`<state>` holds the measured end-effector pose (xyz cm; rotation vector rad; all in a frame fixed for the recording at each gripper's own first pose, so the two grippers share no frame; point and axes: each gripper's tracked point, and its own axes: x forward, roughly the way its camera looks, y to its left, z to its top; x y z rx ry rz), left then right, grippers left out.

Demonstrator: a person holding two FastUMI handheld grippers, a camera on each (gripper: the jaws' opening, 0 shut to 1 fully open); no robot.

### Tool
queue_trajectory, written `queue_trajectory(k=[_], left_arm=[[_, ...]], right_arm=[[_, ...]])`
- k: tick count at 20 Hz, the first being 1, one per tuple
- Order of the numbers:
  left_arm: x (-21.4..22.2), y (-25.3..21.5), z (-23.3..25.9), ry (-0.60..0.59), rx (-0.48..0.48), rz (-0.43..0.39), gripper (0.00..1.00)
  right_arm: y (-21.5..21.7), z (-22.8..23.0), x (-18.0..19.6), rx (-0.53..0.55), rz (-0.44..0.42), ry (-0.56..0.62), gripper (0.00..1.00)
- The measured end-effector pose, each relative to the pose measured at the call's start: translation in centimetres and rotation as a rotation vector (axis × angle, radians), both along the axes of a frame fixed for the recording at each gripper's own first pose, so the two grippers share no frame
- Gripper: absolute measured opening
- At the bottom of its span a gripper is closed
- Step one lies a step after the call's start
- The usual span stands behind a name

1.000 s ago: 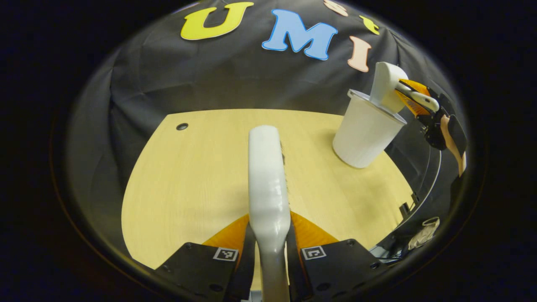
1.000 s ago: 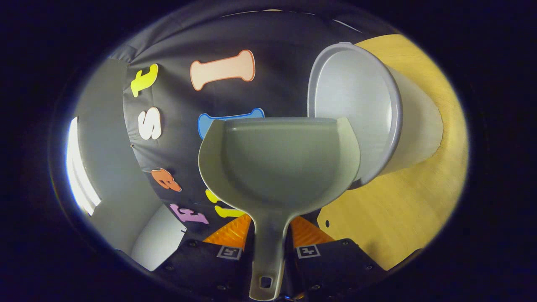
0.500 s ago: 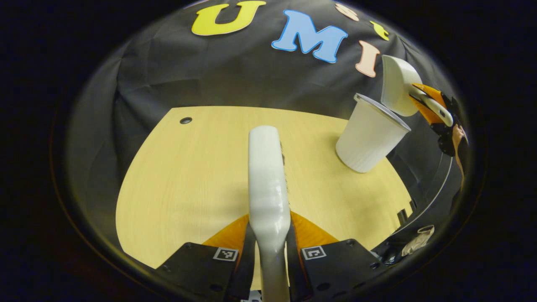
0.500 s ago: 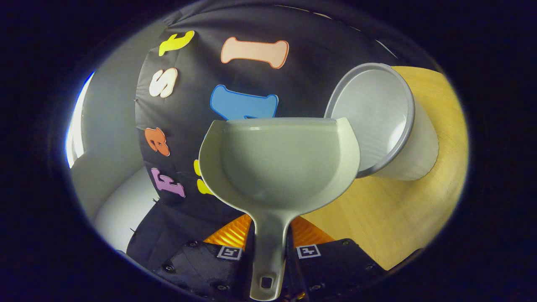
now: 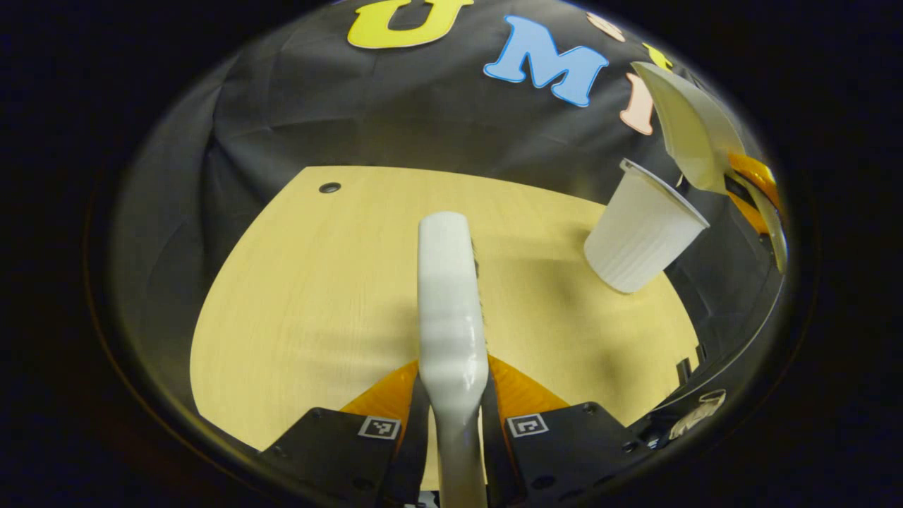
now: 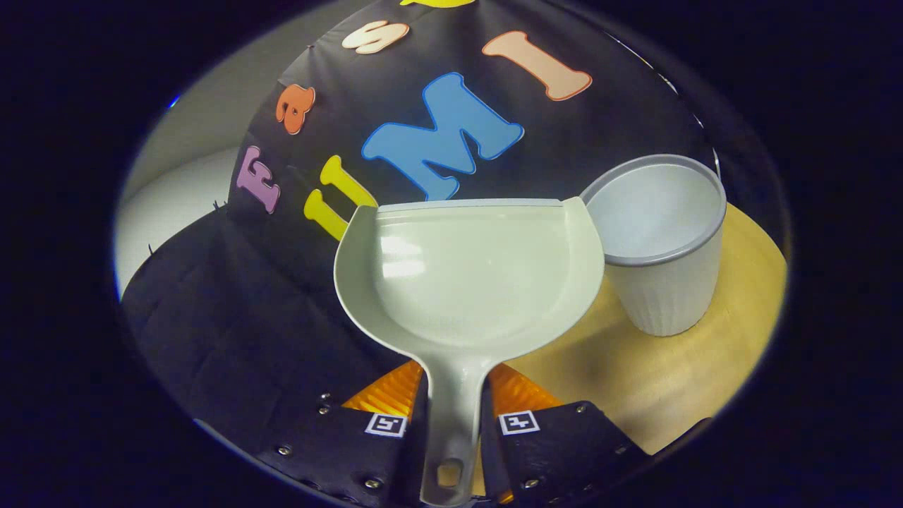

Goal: Pick up the small broom and dustpan from the desktop, sweep the trash into the dustpan with the broom, and then empty the trash into the garbage bin.

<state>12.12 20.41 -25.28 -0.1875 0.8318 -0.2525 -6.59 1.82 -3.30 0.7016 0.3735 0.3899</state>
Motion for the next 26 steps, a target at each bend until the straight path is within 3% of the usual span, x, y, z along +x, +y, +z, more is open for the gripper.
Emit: queue_trajectory(k=[8,15,20,26], left_arm=[[0.3,2.6,-3.7,0.058,0.047,0.004,0.42],[0.9,2.7,-6.6,0.117,0.056,-0.027,0.39],[1.0,2.4,-8.6,0.162,0.062,-0.051,0.43],[1.0,2.5,-9.5,0.207,0.087,-0.075,0.43]], right_arm=[[4.1,-8.8,-0.8,-0.316,0.02,0.083,0.33],[4.4,-18.5,-1.3,-0.476,-0.036,0.202,0.33],[5.3,-25.0,-1.8,-0.5,-0.051,0.341,0.33],[6.1,-28.1,-2.6,-0.527,-0.048,0.425,0.33]])
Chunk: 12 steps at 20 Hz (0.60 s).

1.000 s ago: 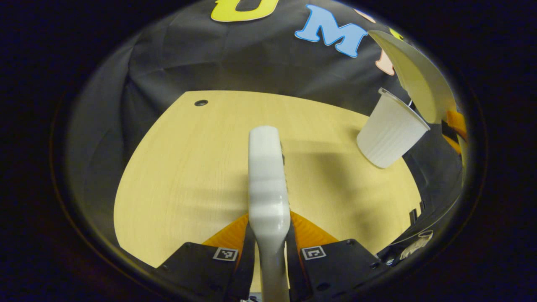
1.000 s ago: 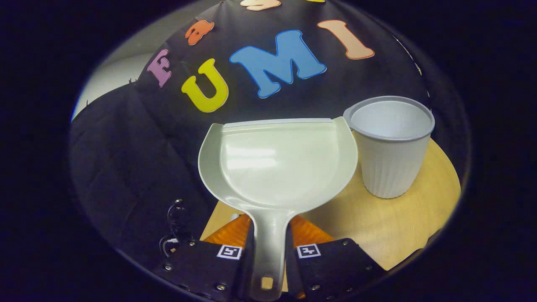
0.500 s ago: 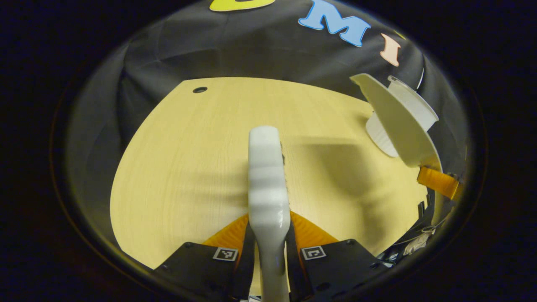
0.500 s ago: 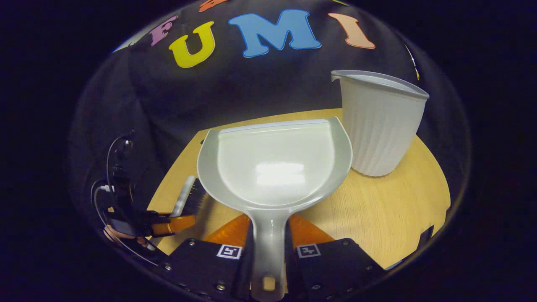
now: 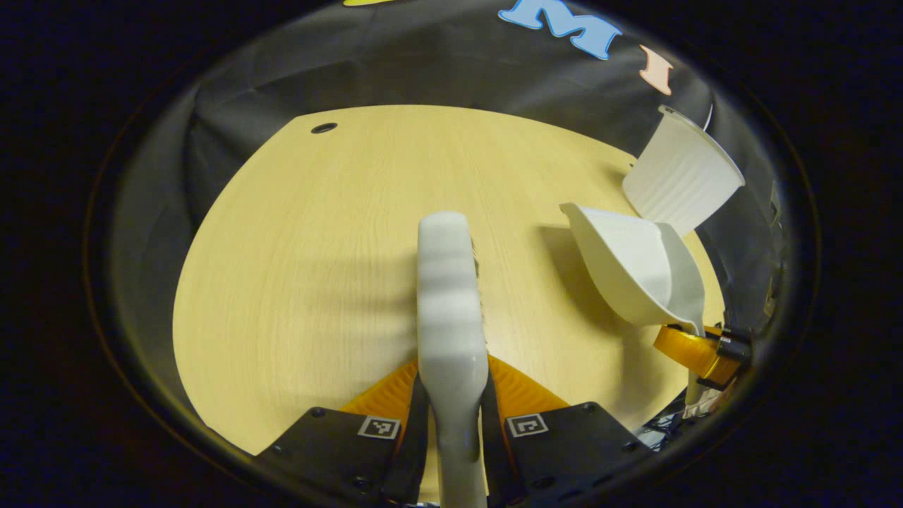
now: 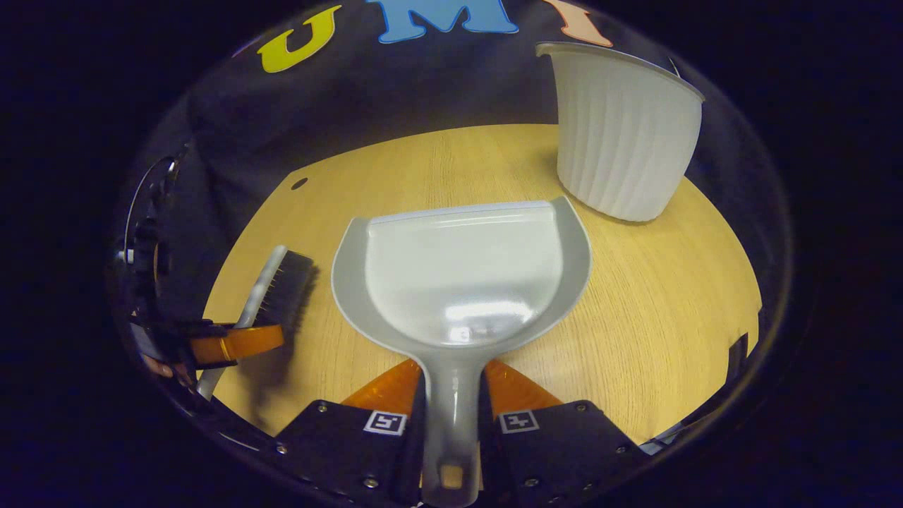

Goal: Pick up the small broom and dustpan from the desktop, sweep the trash into the dustpan with the broom, and then empty the trash into the garbage bin.

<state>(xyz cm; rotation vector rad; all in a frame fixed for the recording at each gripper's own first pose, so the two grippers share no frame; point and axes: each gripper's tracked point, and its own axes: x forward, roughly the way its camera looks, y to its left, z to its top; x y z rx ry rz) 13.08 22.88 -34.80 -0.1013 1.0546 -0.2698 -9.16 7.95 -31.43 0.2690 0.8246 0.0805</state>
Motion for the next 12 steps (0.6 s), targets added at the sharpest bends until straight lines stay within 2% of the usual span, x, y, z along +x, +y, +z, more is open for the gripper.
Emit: queue_trajectory(k=[3,5,6,7,12], left_arm=[[0.0,0.6,-0.7,0.009,0.006,0.011,0.4],[-0.1,0.7,-0.9,0.012,0.012,0.024,0.42],[-0.1,0.7,-0.8,0.014,0.017,0.03,0.4],[0.0,0.7,-0.3,0.01,0.02,0.034,0.46],[-0.3,1.5,1.1,-0.006,0.041,0.045,0.5]], right_arm=[[0.3,-1.1,0.2,0.006,0.0,0.031,0.33],[0.3,-1.5,0.2,0.007,0.006,0.046,0.33],[0.2,-1.5,0.0,0.006,0.01,0.054,0.33],[0.3,-1.7,0.1,0.006,0.013,0.057,0.33],[0.2,-1.2,0.1,-0.006,0.047,0.04,0.36]])
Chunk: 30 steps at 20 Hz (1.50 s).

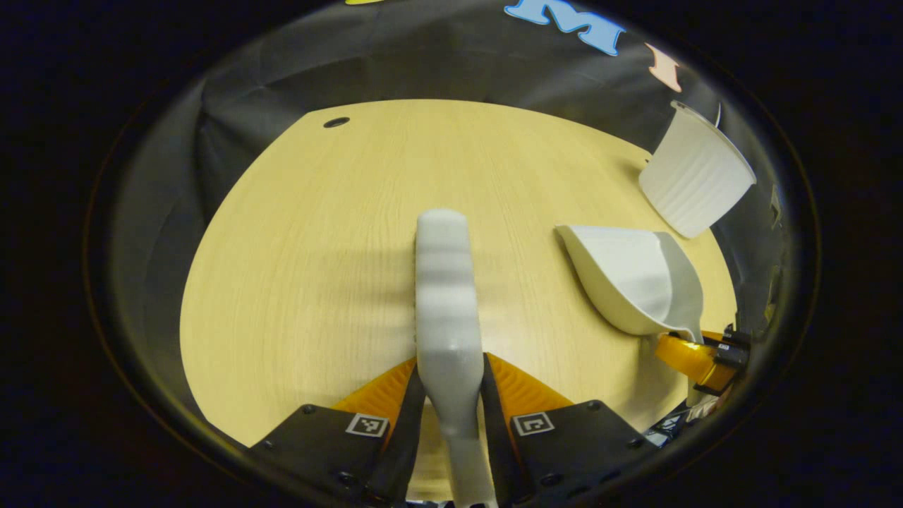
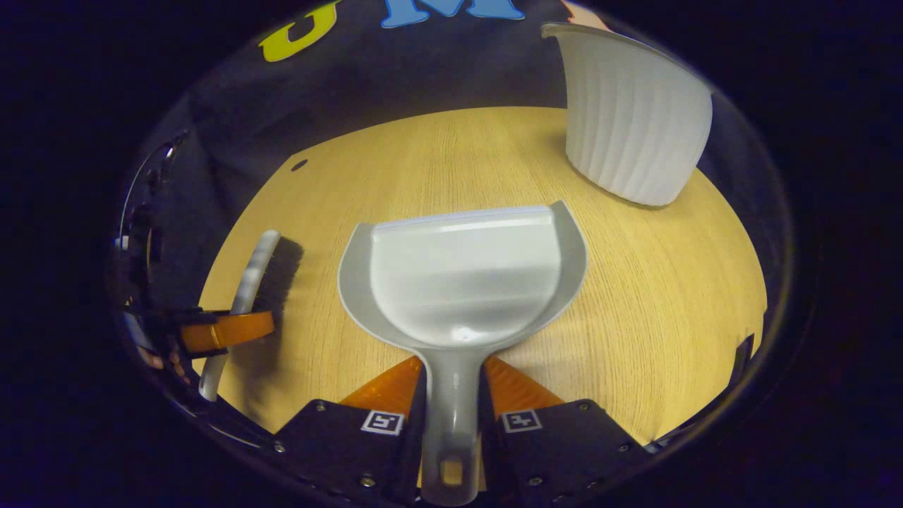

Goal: Pick up the small broom and dustpan from the desktop, sweep the trash into the dustpan with the broom, and then empty the trash into the garbage bin.

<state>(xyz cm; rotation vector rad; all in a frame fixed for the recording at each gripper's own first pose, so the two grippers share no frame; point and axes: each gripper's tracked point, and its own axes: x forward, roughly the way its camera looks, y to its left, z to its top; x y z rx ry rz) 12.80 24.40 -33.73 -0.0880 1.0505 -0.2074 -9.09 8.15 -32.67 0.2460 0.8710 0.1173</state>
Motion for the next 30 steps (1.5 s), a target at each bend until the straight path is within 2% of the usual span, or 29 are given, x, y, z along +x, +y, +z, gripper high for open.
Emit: queue_trajectory(k=[3,4,5,6,8,9,11,12,13,17,22,26,30], left_arm=[[-0.3,0.0,1.2,-0.037,0.01,0.005,0.53],[-0.5,-0.3,1.2,-0.046,0.012,0.013,0.55],[-0.7,-0.3,1.5,-0.055,0.012,0.021,0.59],[-0.9,0.0,1.7,-0.067,0.015,0.033,0.62],[-1.3,0.8,3.1,-0.1,0.007,0.061,0.67],[-1.5,1.4,4.1,-0.125,0.008,0.075,0.71],[-1.7,2.1,5.4,-0.181,0.019,0.105,0.76],[-1.7,2.4,6.3,-0.216,0.023,0.12,0.81],[-1.8,2.5,7.5,-0.254,0.026,0.136,0.85],[-1.5,2.7,12.9,-0.45,0.036,0.194,0.96],[-1.6,1.7,20.4,-0.702,0.012,0.25,0.96],[-2.2,0.7,26.7,-0.889,-0.007,0.264,0.96],[-2.8,0.1,30.6,-0.983,-0.041,0.266,0.97]], right_arm=[[0.0,0.6,-0.5,0.02,0.016,-0.01,0.37],[-0.1,1.0,-0.8,0.024,0.024,-0.018,0.42],[-0.3,1.1,-0.5,0.017,0.03,-0.03,0.61],[-0.5,1.5,-0.5,0.013,0.041,-0.04,0.61],[-0.9,2.4,-0.9,0.006,0.059,-0.058,0.7],[-1.1,2.7,-1.0,-0.002,0.061,-0.072,0.8],[-2.0,3.9,-1.2,-0.015,0.059,-0.104,0.91],[-2.6,4.7,-1.3,-0.023,0.057,-0.13,0.89],[-3.1,5.7,-1.5,-0.028,0.055,-0.154,0.98],[-5.8,10.9,-1.4,-0.079,0.017,-0.317,0.98],[-9.3,16.6,-1.2,-0.178,-0.031,-0.541,0.98],[-10.6,19.8,-1.7,-0.231,-0.065,-0.699,0.98],[-11.7,23.9,-2.5,-0.264,-0.114,-0.857,0.98]])
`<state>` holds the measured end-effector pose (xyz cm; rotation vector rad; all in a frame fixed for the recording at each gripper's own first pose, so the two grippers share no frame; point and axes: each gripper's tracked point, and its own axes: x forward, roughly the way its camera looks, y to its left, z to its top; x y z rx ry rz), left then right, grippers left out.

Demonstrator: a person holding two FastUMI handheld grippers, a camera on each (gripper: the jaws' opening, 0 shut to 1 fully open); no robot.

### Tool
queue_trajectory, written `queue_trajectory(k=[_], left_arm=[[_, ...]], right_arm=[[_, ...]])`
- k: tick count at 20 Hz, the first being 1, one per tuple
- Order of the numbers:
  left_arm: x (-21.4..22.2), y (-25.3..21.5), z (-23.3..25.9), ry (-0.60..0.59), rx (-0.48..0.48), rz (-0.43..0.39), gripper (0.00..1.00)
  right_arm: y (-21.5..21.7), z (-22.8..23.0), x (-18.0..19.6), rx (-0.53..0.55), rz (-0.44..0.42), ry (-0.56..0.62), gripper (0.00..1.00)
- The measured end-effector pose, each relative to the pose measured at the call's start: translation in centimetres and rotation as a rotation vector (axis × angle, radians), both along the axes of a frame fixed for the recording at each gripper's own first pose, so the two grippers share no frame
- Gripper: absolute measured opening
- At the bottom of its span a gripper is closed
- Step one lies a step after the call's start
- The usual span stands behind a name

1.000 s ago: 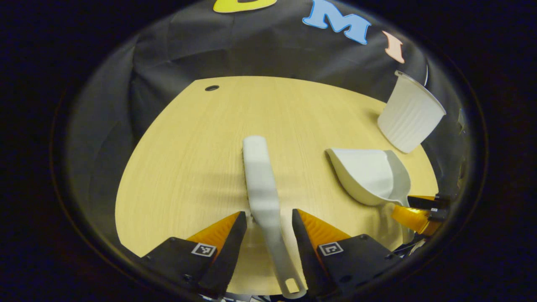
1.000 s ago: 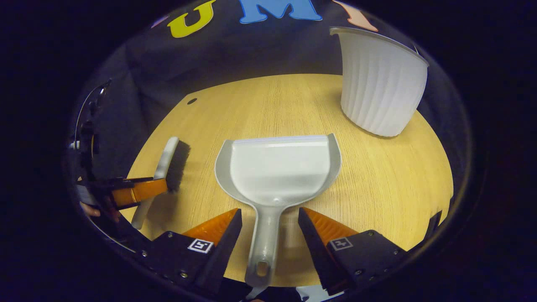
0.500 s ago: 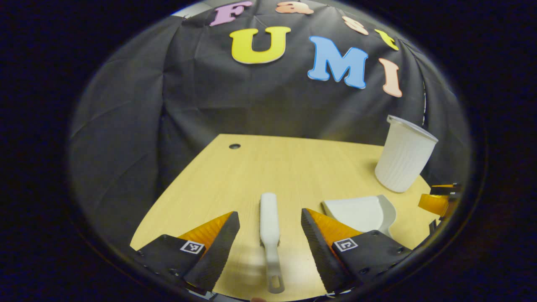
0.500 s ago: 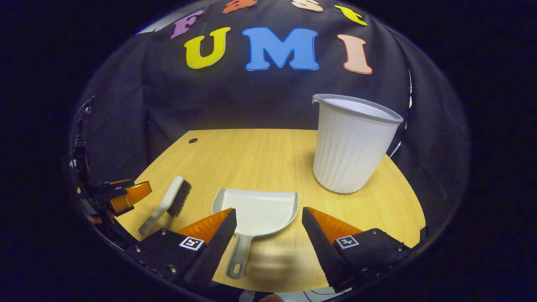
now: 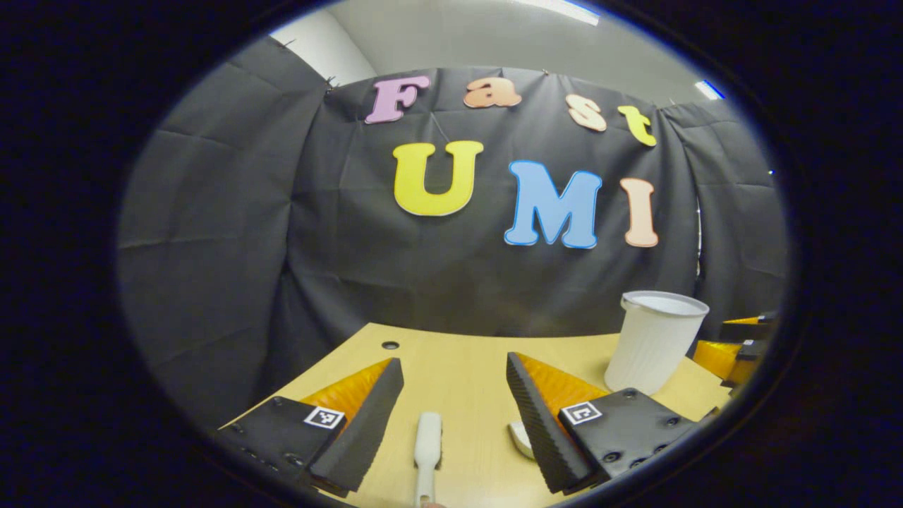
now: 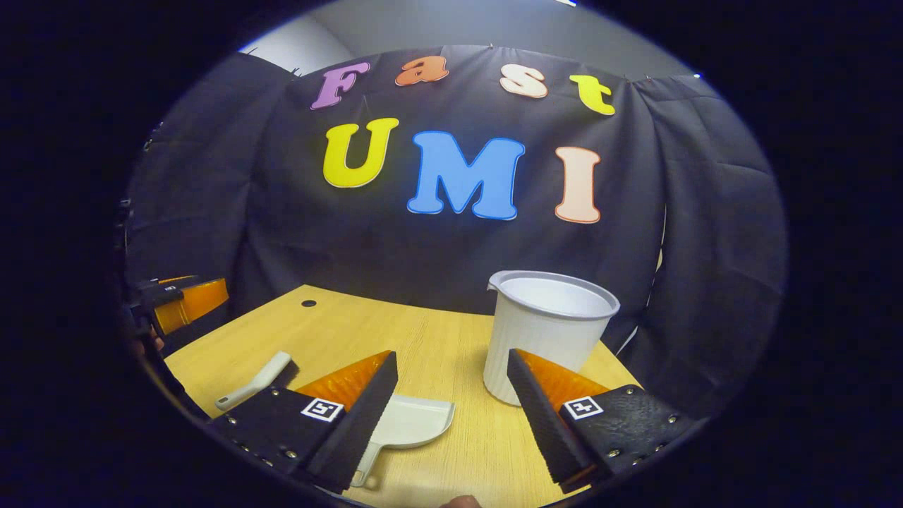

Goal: Pick up the small broom and dustpan from the desktop, sweep the trash into the dustpan with the broom, and then empty the trash into the garbage bin.

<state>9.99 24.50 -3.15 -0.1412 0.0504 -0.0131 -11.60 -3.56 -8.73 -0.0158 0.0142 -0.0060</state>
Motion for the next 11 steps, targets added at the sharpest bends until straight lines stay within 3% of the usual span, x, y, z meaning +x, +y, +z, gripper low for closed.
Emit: queue_trajectory(k=[5,11], left_arm=[[-0.5,0.8,2.7,-0.067,-0.031,-0.005,0.96],[-1.3,3.6,3.6,-0.066,-0.017,0.013,0.96]], right_arm=[[-0.2,3.3,0.2,-0.052,-0.043,-0.125,0.97],[-0.1,4.2,0.6,-0.078,-0.068,-0.168,0.97]])
